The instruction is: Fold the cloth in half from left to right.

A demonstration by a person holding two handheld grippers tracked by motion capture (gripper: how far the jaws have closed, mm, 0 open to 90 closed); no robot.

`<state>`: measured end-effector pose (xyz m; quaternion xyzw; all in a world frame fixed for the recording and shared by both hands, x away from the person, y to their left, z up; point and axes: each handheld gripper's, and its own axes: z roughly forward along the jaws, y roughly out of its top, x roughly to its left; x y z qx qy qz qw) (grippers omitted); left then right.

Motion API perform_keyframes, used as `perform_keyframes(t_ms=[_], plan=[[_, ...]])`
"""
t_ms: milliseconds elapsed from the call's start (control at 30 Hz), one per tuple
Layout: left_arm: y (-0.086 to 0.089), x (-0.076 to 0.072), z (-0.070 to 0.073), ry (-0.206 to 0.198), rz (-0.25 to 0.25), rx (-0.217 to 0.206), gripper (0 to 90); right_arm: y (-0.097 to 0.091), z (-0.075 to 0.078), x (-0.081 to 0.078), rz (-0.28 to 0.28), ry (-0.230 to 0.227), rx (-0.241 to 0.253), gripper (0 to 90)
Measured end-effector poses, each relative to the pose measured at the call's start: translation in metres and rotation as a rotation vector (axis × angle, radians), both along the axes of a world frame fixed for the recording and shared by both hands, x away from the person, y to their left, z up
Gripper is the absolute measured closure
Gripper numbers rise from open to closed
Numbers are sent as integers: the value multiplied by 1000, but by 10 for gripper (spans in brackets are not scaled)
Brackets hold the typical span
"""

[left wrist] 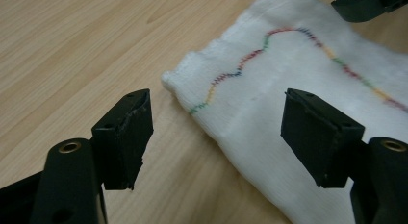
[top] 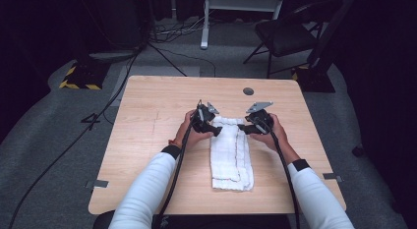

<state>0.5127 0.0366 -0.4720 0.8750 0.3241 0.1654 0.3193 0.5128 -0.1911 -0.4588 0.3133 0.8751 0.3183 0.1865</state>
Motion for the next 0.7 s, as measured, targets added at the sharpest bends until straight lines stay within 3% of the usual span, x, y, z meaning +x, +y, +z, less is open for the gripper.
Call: perform_keyframes(t_ms=[67, 200, 300, 400, 500, 600, 700], plan=[[0, 8, -5, 38, 16, -34, 278, 3, -4, 9, -18, 24, 23, 493], [2, 21, -11, 74, 57, -73, 308, 7, -15, 22, -57, 38, -15, 500], [0, 25, -16, 73, 79, -48, 316, 5, -22, 28, -85, 61, -11, 500], [0, 26, -19, 76, 71, -56, 321, 2, -24, 31, -88, 74, 9, 500], [2, 29, -23, 109, 82, -104, 316, -1, -26, 33, -78, 95, 40, 551], [3, 30, -23, 106, 67, -108, 319, -3, -27, 33, -53, 127, 73, 659], [3, 29, -21, 118, 13, -109, 434, -3, -28, 33, -33, 146, 97, 755]])
